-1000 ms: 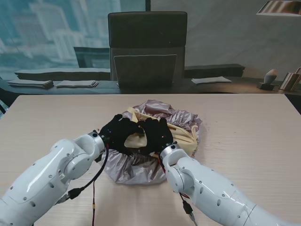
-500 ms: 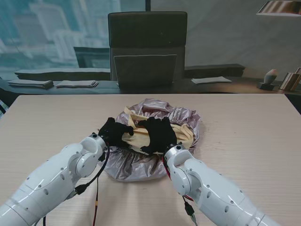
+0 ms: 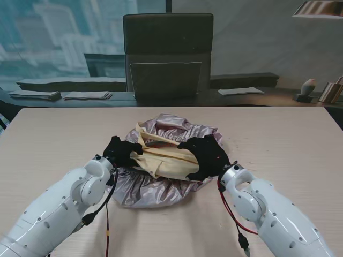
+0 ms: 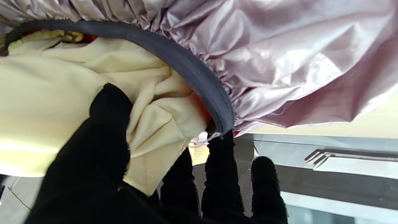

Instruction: Fit a rain cover over a backpack

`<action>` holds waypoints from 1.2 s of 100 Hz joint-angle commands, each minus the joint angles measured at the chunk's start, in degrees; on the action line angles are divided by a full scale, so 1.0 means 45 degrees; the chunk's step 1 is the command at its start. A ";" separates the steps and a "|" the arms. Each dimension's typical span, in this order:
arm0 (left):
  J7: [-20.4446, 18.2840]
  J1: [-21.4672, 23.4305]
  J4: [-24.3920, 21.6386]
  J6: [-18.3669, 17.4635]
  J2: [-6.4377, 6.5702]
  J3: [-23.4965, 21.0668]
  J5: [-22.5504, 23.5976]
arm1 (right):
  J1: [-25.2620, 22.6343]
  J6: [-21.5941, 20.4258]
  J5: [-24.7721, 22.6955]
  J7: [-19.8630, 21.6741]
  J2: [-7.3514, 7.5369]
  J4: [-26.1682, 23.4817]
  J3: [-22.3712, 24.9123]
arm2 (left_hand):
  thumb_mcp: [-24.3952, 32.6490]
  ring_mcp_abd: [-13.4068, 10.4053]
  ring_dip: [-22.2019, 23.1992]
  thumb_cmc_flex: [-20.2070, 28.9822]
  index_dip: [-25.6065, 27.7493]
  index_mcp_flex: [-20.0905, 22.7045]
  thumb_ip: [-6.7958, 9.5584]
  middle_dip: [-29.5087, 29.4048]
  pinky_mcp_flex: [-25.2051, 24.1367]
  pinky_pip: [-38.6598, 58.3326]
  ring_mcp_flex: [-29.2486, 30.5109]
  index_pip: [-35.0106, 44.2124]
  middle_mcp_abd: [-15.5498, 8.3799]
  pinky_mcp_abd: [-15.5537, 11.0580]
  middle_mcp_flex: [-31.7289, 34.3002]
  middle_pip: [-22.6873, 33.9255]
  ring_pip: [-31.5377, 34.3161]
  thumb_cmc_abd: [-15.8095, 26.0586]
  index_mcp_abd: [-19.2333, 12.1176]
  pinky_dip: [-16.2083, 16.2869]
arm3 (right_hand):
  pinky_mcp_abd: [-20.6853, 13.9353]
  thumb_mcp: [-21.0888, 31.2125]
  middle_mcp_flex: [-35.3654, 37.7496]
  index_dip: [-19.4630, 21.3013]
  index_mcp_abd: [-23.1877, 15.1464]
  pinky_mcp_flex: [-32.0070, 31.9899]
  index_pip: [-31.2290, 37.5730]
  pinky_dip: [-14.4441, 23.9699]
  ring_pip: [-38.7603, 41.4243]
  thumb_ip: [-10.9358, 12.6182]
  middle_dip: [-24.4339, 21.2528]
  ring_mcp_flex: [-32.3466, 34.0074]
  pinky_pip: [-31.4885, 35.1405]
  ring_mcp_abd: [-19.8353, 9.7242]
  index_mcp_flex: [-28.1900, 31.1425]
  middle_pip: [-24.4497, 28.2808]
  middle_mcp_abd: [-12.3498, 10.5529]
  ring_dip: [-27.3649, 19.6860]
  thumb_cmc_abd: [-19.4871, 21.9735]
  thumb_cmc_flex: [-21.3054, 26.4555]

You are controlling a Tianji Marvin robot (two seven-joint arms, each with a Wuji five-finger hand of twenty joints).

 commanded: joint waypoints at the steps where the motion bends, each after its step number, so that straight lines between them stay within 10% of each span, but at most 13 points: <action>1: -0.0137 0.0082 0.0037 0.0166 -0.0139 -0.0092 -0.0355 | -0.0129 -0.0080 -0.0118 0.0148 0.0243 0.0508 0.0103 | 0.0226 -0.0143 0.0055 0.0966 0.0900 0.0916 0.0146 0.0235 -0.0117 0.0510 0.0357 0.1180 -0.0477 -0.0167 0.0768 0.0091 0.0259 0.1081 -0.1478 0.0191 | -0.0058 0.0268 -0.0523 -0.0009 -0.0021 -0.0345 -0.0231 0.0262 -0.0236 0.0038 -0.0203 -0.0783 -0.0423 -0.0364 -0.0504 -0.0173 -0.0409 -0.0150 -0.0297 -0.0596; 28: 0.0023 0.0292 0.0186 0.0543 -0.0317 -0.0414 -0.1402 | 0.0023 -0.0119 -0.0286 -0.0216 0.0294 0.1327 -0.0164 | 0.0263 -0.0102 -0.0114 0.1130 0.1158 0.1143 0.0090 0.0441 -0.0092 0.0595 0.0248 0.1030 -0.0586 -0.0209 0.0978 -0.0413 0.0054 0.1021 -0.1472 0.0242 | -0.0043 0.0722 -0.0458 0.0293 0.0187 -0.0295 -0.0043 0.0873 -0.0077 -0.0082 -0.0111 -0.0591 -0.0659 -0.0369 -0.0224 0.0104 -0.0424 -0.0066 -0.0760 -0.0499; 56: 0.0064 0.0348 0.0300 0.0521 -0.0370 -0.0550 -0.1792 | 0.1495 0.0798 -0.0556 -0.2401 0.0068 0.2692 -0.2131 | 0.0229 -0.0240 -0.0213 0.1126 0.1262 0.1303 -0.0005 0.0481 -0.0124 0.0667 0.0265 0.0944 -0.0745 -0.0254 0.1105 -0.0665 -0.0055 0.0992 -0.1682 0.0282 | 0.0392 0.1776 0.1825 0.2878 -0.1942 0.0002 0.2313 0.1054 0.1457 0.0267 0.0355 0.0991 0.2505 -0.0093 0.6899 0.0906 -0.0354 0.0688 -0.0987 0.3104; 60: 0.0055 0.0375 0.0287 0.0498 -0.0359 -0.0580 -0.1752 | 0.1710 0.0861 -0.0568 -0.2861 0.0006 0.2917 -0.2388 | 0.0217 -0.0256 -0.0221 0.1117 0.1280 0.1299 -0.0016 0.0495 -0.0138 0.0662 0.0276 0.0923 -0.0767 -0.0271 0.1114 -0.0686 -0.0058 0.0997 -0.1706 0.0280 | 0.0418 0.1743 0.2556 0.1106 -0.2585 0.0029 0.4228 0.0451 0.1698 -0.1885 0.0453 0.1413 0.3385 -0.0017 0.7809 0.0900 -0.0404 0.0825 -0.1678 0.4353; 69: 0.0022 0.0425 0.0255 0.0474 -0.0337 -0.0636 -0.1684 | 0.1931 0.0934 -0.0433 -0.3587 -0.0144 0.3144 -0.2690 | 0.0198 -0.0241 -0.0239 0.1102 0.1309 0.1325 -0.0027 0.0507 -0.0155 0.0650 0.0303 0.0900 -0.0763 -0.0266 0.1167 -0.0709 -0.0070 0.0964 -0.1726 0.0275 | 0.0425 0.2319 0.3883 0.0811 -0.3157 0.0213 0.6057 0.0212 0.2125 -0.1710 0.0506 0.2015 0.3924 0.0020 1.0389 0.0976 -0.0566 0.1013 -0.1563 0.5750; 88: -0.0065 0.0497 0.0112 0.0465 -0.0299 -0.0760 -0.1550 | 0.2049 0.0610 -0.0356 -0.3784 -0.0214 0.2995 -0.2765 | 0.0251 -0.0109 -0.0300 0.1026 0.1206 0.1431 0.0028 0.0387 -0.0242 0.0562 0.0218 0.0768 -0.0630 -0.0204 0.1119 -0.0821 -0.0168 0.0785 -0.1577 0.0234 | 0.0316 0.3401 0.4176 0.2773 -0.2616 0.0118 0.5949 -0.0057 0.2568 -0.1632 0.0657 0.2044 0.4232 -0.0137 1.1111 0.1101 -0.0763 0.1252 -0.1547 0.5999; 104: -0.1326 0.0895 -0.1056 0.0655 -0.0088 -0.1158 -0.1395 | 0.2179 0.0611 -0.0277 -0.4087 -0.0322 0.2844 -0.2834 | 0.3278 0.0638 -0.1111 -0.3136 -0.1890 -0.3203 0.0175 -0.4687 -0.0476 -0.0731 -0.3400 -0.4051 0.1512 0.0210 -0.5851 -0.1169 -0.2253 -0.0816 0.3094 -0.0448 | 0.0369 0.4205 0.4284 0.3449 -0.2014 0.0088 0.5997 -0.0086 0.2922 -0.1793 0.0799 0.2106 0.4267 -0.0150 1.1333 0.1463 -0.0831 0.1421 -0.1961 0.5993; 120: -0.3407 0.1635 -0.3190 0.0343 0.0316 -0.1955 -0.0490 | 0.2310 0.0942 -0.0161 -0.4098 -0.0437 0.2492 -0.2926 | 0.2431 0.0906 -0.2856 -0.2922 -0.4632 -0.4609 0.0198 -0.6939 -0.0389 -0.2859 -0.5959 -0.8038 0.2513 0.0036 -0.7805 -0.4710 -0.4775 -0.1728 0.4668 -0.1452 | 0.0450 0.4591 0.4416 0.3630 -0.1528 0.0053 0.6062 -0.0099 0.3024 -0.1891 0.0846 0.2159 0.4250 -0.0072 1.1469 0.1607 -0.0737 0.1466 -0.2257 0.6076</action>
